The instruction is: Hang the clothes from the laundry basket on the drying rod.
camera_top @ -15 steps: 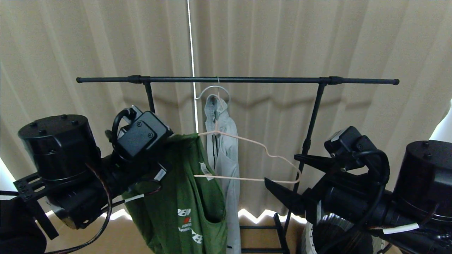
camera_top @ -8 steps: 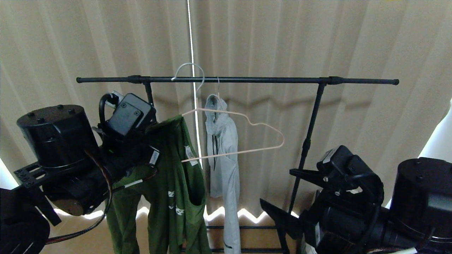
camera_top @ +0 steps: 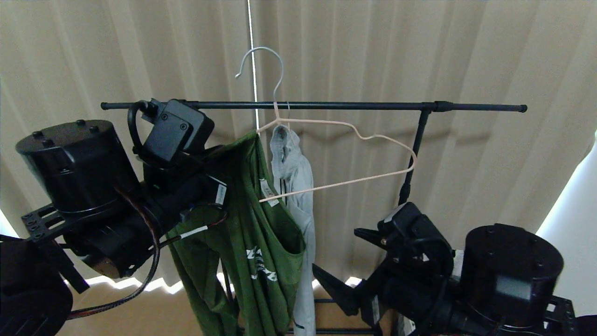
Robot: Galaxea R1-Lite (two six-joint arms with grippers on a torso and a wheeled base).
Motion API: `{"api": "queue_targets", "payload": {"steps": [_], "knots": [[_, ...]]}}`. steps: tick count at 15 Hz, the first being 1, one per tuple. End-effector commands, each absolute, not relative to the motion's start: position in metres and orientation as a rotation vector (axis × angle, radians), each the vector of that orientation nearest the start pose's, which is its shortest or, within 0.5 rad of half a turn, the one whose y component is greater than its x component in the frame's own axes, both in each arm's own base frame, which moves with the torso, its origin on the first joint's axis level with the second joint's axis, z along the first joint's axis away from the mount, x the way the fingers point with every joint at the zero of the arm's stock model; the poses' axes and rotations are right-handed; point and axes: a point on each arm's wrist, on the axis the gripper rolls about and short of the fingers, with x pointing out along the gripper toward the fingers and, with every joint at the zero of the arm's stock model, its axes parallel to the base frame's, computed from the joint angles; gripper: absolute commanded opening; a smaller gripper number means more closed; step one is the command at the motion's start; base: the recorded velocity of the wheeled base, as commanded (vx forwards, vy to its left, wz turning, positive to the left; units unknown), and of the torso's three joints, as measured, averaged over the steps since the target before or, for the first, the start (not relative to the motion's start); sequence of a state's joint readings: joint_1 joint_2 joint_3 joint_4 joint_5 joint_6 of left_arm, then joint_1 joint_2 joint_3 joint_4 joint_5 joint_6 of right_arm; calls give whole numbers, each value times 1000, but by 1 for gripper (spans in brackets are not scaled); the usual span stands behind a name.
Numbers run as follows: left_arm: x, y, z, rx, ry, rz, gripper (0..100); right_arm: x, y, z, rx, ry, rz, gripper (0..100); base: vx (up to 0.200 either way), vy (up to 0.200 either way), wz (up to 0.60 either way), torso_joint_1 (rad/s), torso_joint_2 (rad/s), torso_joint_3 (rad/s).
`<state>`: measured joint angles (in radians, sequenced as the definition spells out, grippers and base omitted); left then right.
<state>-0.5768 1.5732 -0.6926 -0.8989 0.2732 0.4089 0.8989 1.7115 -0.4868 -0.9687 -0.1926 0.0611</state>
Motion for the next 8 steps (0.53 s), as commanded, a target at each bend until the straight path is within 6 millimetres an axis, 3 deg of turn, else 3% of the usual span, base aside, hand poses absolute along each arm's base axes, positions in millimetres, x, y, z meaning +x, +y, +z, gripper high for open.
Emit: {"api": "queue_targets", "payload": {"steps": [1,8], "knots": [[230,-145,217,394,-87,-302,0,183,225,113,-103,283,684,100,0,0,0,0,0,0],[220,-158,218,368,-100,-359,0,208,245,112,-86,251,620,100,0,0,0,0,0,0]]}}
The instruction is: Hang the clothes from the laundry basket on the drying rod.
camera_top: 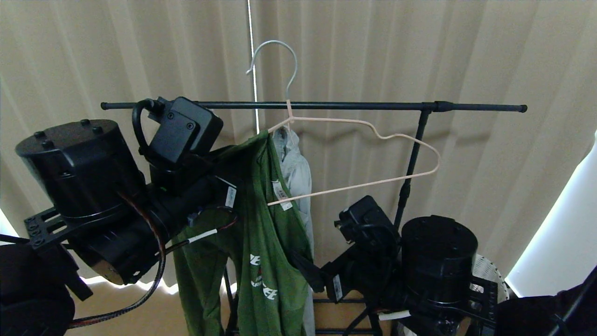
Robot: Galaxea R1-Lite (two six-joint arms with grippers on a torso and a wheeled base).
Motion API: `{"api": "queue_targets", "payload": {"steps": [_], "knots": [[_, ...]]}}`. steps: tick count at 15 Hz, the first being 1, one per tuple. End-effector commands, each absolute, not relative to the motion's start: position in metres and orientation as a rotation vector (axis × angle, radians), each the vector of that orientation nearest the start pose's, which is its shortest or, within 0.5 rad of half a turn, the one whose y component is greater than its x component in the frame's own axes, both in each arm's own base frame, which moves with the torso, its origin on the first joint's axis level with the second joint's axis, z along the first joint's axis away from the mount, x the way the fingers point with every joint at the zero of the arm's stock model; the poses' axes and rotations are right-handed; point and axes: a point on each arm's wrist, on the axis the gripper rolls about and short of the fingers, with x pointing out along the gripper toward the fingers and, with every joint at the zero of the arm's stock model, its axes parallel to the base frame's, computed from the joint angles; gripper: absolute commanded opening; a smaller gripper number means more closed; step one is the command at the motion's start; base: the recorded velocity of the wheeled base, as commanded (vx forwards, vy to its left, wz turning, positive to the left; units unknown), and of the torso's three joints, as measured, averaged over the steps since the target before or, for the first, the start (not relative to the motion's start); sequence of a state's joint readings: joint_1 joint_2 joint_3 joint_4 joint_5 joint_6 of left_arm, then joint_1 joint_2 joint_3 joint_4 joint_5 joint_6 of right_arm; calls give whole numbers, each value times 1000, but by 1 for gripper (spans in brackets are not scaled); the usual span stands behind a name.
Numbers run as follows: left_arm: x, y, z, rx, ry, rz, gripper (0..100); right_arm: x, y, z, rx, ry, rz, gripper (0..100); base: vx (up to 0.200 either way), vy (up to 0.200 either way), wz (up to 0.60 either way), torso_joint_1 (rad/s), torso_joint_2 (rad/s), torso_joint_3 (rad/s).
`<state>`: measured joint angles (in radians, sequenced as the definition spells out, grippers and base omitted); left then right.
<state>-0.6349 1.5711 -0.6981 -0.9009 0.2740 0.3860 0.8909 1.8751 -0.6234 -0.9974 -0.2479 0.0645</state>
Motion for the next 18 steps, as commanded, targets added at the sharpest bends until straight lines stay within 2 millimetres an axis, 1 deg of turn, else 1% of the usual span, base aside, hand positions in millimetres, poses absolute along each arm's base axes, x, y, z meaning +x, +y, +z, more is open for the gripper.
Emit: {"api": "queue_targets", "payload": {"steps": [1,4,5,7,9,11,12,13,15,18], "knots": [[219,-160,220,365,-107,-367,0,211,244,109,-88,260,612,100,0,0,0,0,0,0],[217,-159,224,353,-134,-365,0,215,243,95,-104,301,585,100,0,0,0,0,0,0],[217,-159,225,351,-137,-364,0,215,242,93,-105,308,577,100,0,0,0,0,0,0],[218,-156,226,352,-137,-352,0,216,234,92,-106,315,538,100,0,0,0,0,0,0],[227,-144,223,370,-118,-299,0,219,218,96,-90,292,498,100,0,0,0,0,0,0],[237,-126,222,440,-109,-224,0,223,189,100,-72,278,423,100,0,0,0,0,0,0],[238,-123,221,452,-107,-214,0,223,185,100,-72,278,413,100,0,0,0,0,0,0],[240,-116,218,489,-95,-193,0,226,167,108,-54,262,361,100,0,0,0,0,0,0],[236,-114,208,509,-62,-202,0,235,144,120,-30,229,284,100,0,0,0,0,0,0],[231,-109,199,560,-34,-200,0,241,124,129,-11,201,212,100,0,0,0,0,0,0]]}}
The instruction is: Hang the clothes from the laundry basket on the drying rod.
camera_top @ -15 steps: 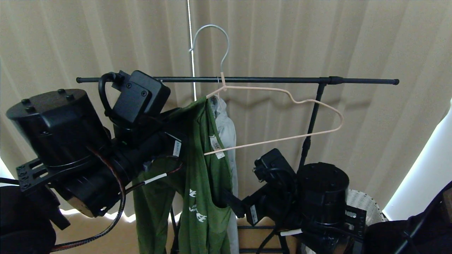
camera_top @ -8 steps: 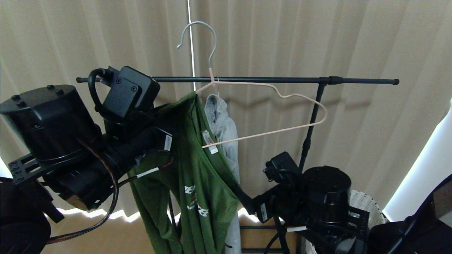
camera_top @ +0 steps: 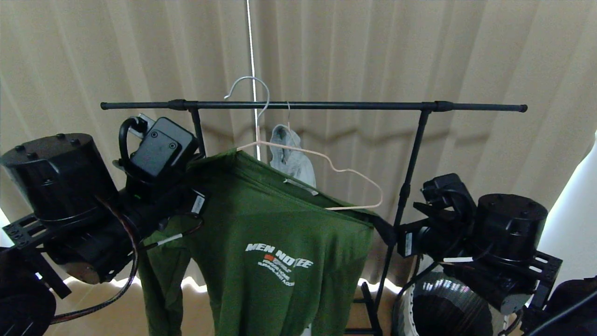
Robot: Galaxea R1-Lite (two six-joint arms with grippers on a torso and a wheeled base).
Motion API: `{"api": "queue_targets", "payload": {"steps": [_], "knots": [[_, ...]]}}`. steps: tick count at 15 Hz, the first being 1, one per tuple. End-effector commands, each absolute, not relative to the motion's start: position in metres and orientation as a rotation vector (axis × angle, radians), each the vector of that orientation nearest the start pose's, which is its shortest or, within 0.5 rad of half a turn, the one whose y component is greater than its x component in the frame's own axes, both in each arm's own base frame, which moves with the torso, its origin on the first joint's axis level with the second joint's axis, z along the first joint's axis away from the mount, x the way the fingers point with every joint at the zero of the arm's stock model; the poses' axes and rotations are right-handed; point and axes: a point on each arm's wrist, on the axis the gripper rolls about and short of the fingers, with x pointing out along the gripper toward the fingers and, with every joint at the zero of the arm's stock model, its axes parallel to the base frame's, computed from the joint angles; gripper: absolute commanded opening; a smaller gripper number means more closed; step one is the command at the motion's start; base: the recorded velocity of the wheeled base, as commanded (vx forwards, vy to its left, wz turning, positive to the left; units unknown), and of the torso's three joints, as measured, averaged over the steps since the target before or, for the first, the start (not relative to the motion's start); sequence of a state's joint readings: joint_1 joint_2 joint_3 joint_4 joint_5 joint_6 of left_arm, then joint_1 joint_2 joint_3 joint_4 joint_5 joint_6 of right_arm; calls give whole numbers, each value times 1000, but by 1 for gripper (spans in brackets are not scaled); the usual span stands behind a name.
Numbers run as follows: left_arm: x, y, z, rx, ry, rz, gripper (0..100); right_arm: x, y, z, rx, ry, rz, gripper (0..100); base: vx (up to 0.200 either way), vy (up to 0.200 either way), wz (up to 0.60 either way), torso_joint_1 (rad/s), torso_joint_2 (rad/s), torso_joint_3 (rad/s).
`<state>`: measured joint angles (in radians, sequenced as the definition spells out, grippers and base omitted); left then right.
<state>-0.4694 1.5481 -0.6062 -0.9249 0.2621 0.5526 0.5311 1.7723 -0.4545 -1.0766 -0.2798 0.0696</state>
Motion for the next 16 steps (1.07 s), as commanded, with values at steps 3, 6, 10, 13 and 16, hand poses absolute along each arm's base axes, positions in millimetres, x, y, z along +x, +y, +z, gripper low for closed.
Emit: {"api": "queue_targets", "payload": {"steps": [3,6,10,13,16], "knots": [[231,-105,193,599,-12,-192,0,241,115,136,5,174,185,100,0,0,0,0,0,0],[227,-103,183,616,25,-200,0,234,113,138,5,171,193,100,0,0,0,0,0,0],[225,-102,174,633,59,-208,0,216,132,145,-2,147,306,100,0,0,0,0,0,0],[224,-104,167,641,78,-224,0,192,157,148,-5,138,497,100,0,0,0,0,0,0],[224,-104,170,634,66,-219,0,184,169,145,-34,147,551,100,0,0,0,0,0,0]]}}
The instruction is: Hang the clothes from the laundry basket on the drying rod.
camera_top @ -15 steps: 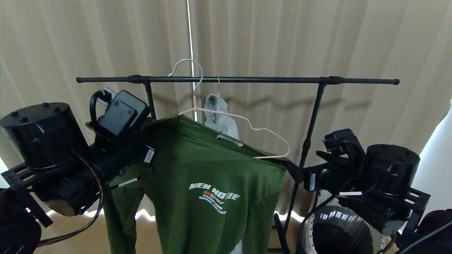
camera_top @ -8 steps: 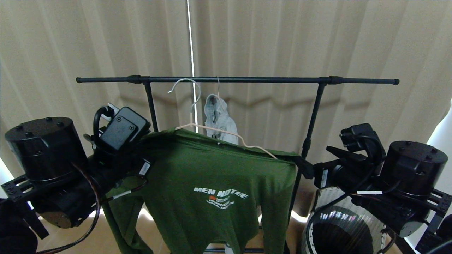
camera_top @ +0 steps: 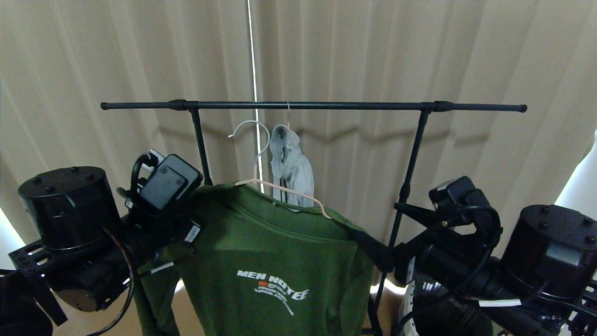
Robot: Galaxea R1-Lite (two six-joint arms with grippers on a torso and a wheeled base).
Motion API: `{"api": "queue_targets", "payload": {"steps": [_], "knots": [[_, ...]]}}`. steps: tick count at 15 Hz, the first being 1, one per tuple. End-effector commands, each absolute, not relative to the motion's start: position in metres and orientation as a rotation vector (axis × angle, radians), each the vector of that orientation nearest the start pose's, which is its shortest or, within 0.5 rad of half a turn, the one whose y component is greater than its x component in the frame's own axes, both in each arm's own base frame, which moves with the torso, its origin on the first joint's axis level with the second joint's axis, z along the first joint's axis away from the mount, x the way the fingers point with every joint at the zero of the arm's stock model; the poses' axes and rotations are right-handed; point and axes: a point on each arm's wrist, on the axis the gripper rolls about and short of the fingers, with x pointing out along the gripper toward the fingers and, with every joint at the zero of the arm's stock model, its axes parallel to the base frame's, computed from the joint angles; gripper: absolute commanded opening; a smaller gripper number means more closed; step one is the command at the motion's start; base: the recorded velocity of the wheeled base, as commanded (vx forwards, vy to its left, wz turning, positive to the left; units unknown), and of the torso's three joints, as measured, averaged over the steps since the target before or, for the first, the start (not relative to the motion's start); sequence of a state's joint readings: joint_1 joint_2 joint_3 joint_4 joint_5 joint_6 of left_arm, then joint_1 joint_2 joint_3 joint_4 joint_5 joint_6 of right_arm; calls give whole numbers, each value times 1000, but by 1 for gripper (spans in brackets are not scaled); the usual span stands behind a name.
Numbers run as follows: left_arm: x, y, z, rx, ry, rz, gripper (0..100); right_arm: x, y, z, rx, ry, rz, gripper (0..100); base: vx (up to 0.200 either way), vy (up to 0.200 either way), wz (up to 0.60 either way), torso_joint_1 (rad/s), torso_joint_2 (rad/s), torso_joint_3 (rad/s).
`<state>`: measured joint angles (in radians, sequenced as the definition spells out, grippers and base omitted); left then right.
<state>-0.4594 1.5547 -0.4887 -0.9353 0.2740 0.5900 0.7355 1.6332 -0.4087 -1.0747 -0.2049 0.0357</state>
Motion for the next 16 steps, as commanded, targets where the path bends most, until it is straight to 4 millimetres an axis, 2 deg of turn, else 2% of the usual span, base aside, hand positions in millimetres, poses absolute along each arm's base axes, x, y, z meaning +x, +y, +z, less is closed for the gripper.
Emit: {"api": "queue_targets", "payload": {"steps": [1,4,7,10,12,14,16], "knots": [[225,-105,172,627,54,-216,0,185,170,141,-73,150,555,100,0,0,0,0,0,0],[225,-105,171,610,51,-214,0,187,177,146,-108,114,574,100,0,0,0,0,0,0],[231,-106,183,541,19,-190,0,185,175,140,-198,113,581,100,0,0,0,0,0,0],[225,-109,167,549,70,-226,0,184,181,151,-175,63,631,100,0,0,0,0,0,0],[223,-116,165,548,72,-255,0,192,184,158,-170,33,618,100,0,0,0,0,0,0],[219,-122,165,551,64,-283,0,208,186,158,-192,26,583,100,0,0,0,0,0,0],[217,-126,165,551,61,-297,0,216,192,160,-220,7,577,100,0,0,0,0,0,0]]}}
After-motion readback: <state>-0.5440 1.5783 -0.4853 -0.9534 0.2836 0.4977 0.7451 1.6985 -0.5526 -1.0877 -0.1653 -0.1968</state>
